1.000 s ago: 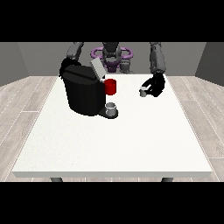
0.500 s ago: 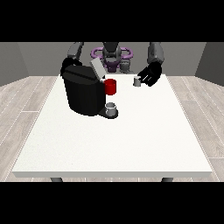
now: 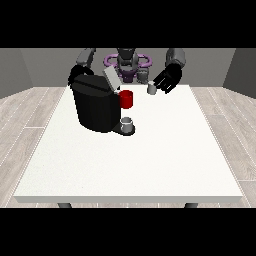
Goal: Insert the coffee pod into the coffee machine and close the lid
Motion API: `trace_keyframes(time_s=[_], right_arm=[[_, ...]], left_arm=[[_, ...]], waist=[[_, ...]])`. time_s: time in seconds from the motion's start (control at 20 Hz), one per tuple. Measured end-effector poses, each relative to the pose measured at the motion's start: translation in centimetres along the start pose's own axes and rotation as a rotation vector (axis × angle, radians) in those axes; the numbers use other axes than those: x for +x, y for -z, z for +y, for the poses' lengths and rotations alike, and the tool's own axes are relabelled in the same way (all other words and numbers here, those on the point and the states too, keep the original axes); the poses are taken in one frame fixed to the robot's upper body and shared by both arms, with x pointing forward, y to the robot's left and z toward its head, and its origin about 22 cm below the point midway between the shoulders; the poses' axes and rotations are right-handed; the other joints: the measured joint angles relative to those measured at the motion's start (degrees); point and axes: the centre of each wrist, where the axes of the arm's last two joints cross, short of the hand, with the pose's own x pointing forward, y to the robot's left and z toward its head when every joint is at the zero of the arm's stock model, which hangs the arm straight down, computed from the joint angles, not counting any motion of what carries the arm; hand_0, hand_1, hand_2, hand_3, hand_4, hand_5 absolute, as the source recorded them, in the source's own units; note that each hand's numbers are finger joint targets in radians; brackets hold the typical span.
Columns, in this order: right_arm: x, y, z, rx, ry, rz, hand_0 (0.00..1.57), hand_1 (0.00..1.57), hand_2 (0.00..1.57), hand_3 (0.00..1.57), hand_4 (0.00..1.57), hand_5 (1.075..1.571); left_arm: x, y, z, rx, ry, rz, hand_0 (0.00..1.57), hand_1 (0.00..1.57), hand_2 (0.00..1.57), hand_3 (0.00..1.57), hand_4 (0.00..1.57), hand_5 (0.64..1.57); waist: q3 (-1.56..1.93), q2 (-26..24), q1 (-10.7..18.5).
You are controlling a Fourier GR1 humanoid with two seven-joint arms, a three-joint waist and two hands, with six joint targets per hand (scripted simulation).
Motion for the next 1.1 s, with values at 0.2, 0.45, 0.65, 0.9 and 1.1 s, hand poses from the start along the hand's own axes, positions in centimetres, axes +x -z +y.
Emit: trace_keyframes(time_s=[0.2,0.45,0.65,0.9,1.1], right_arm=[[0.4,0.2,0.6,0.015,0.006,-0.020,0.00,0.00,0.00,0.00,0.51,1.571],[1.1,0.8,0.5,0.023,-0.008,-0.032,0.00,0.00,0.00,0.00,0.51,1.571],[1.8,1.2,0.5,0.020,-0.013,-0.060,0.00,0.00,0.00,0.00,0.54,1.571],[3.1,1.9,0.3,0.019,-0.018,-0.084,0.00,0.00,0.00,0.00,0.48,1.571],[3.2,2.0,0.4,0.011,-0.020,-0.105,0.00,0.00,0.00,0.00,0.48,1.571]], left_arm=[[1.9,1.0,2.5,0.045,0.009,-0.007,1.27,1.27,1.31,1.24,0.51,1.571],[4.3,2.2,3.9,0.076,-0.020,-0.003,1.28,1.28,1.33,1.27,0.48,1.571],[6.1,2.8,5.6,0.099,-0.010,-0.026,1.28,1.28,1.33,1.27,0.52,1.571],[6.9,3.1,6.3,0.124,0.008,-0.039,1.26,1.26,1.30,1.24,0.49,1.571],[7.8,3.5,6.5,0.136,0.003,-0.048,1.31,1.31,1.33,1.23,0.49,1.571]], waist=[[0.00,0.7,-1.1],[0.00,1.5,-2.8],[0.00,3.0,-3.9],[0.01,4.5,-4.7],[0.00,5.8,-5.5]])
